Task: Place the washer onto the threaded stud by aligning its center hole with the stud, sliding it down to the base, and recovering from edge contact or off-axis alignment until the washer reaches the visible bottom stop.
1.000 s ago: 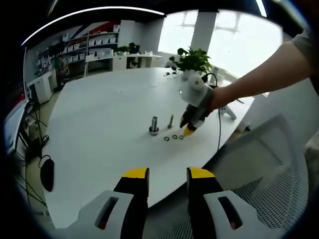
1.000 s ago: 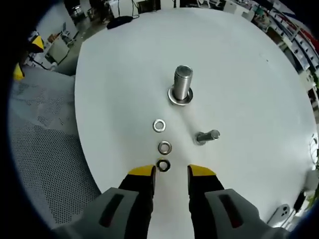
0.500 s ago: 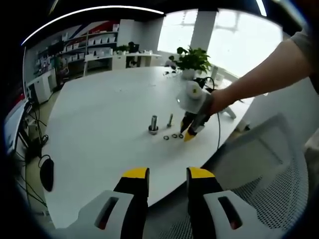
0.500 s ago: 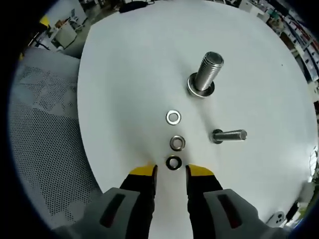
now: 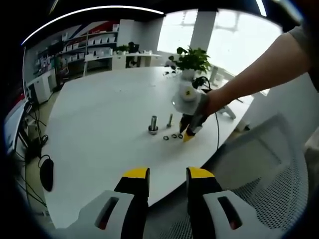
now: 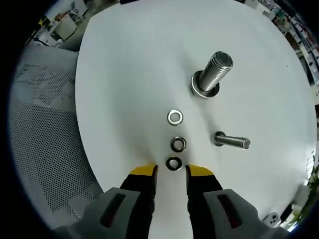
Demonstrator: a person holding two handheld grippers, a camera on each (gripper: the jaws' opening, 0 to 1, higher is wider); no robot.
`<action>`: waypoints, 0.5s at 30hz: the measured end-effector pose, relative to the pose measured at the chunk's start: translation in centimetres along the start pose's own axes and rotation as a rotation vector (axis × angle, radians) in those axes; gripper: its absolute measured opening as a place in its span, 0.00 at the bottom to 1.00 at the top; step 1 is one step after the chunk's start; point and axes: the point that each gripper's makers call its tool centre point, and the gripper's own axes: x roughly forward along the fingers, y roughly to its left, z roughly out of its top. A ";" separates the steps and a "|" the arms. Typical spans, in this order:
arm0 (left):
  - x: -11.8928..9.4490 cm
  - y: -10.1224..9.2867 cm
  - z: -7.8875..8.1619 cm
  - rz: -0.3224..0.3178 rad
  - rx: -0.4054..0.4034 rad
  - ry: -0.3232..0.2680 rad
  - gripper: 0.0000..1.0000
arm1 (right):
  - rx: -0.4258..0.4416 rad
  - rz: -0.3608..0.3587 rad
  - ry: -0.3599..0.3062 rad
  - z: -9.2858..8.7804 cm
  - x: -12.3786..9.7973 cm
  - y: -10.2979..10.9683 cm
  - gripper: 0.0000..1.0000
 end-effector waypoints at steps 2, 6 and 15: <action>0.0 0.0 0.1 0.002 0.002 -0.004 0.27 | 0.022 -0.005 -0.027 0.1 0.0 -0.2 0.24; 0.0 0.0 0.0 0.001 0.001 -0.001 0.27 | 0.024 -0.011 -0.050 0.3 0.1 -0.2 0.21; 0.0 -0.1 -0.1 -0.003 0.004 0.004 0.27 | -0.013 0.002 0.025 0.7 0.3 -0.4 0.16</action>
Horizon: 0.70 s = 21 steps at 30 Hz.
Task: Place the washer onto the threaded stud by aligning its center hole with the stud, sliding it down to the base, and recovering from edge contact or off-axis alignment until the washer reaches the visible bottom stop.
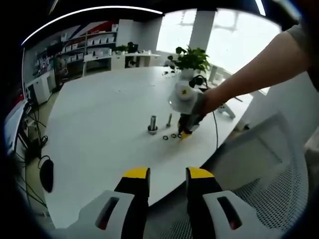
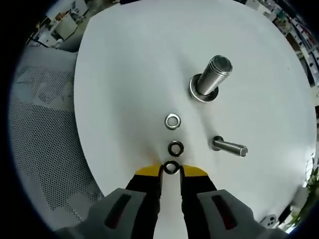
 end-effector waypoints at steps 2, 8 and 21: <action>0.0 0.0 0.0 -0.001 0.001 0.001 0.27 | -0.015 0.000 0.005 -0.1 -0.1 0.1 0.16; 0.0 0.1 0.0 0.004 -0.002 -0.001 0.26 | 0.078 -0.032 -0.005 -0.1 -0.1 0.0 0.15; 0.0 0.3 0.0 0.012 -0.005 -0.003 0.26 | 0.135 -0.067 -0.036 -0.2 -0.1 0.1 0.15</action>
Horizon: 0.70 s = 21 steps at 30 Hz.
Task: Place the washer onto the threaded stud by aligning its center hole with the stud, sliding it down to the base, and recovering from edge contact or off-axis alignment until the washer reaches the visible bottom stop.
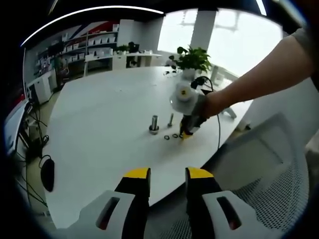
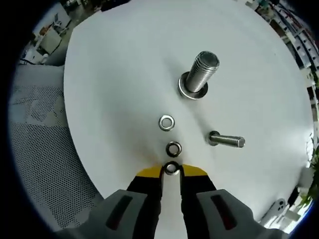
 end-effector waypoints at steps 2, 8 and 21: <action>0.0 0.0 0.0 -0.001 0.003 -0.001 0.26 | 0.005 0.010 -0.032 0.0 -0.1 0.0 0.15; -0.1 0.1 0.0 0.007 -0.001 0.000 0.25 | 0.013 -0.009 -0.092 0.0 -0.1 0.0 0.15; -0.1 0.2 -0.1 0.014 -0.001 0.001 0.25 | 0.037 -0.088 -0.134 -0.4 -0.5 -0.5 0.14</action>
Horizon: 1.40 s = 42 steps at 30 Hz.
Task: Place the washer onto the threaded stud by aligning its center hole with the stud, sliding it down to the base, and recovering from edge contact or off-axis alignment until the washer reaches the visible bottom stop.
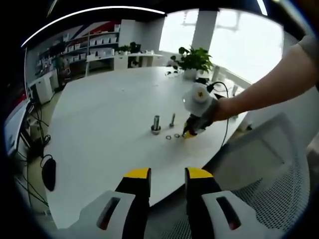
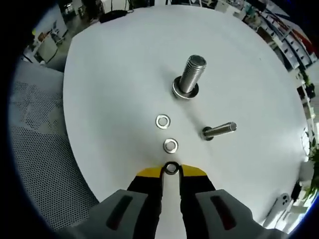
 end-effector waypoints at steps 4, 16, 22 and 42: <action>0.0 0.0 0.0 0.001 0.000 -0.002 0.25 | 0.034 0.009 -0.010 -0.1 -0.4 -0.2 0.14; 0.0 0.0 0.1 0.003 0.003 -0.002 0.25 | 0.066 -0.042 -0.084 1.6 -3.1 -3.5 0.14; 0.0 -0.1 0.1 0.002 0.002 -0.004 0.25 | 0.066 -0.114 -0.167 3.2 -4.4 -4.9 0.14; 0.0 0.0 0.1 0.005 -0.002 -0.004 0.25 | -0.030 -0.124 -0.208 5.7 -4.2 -5.2 0.14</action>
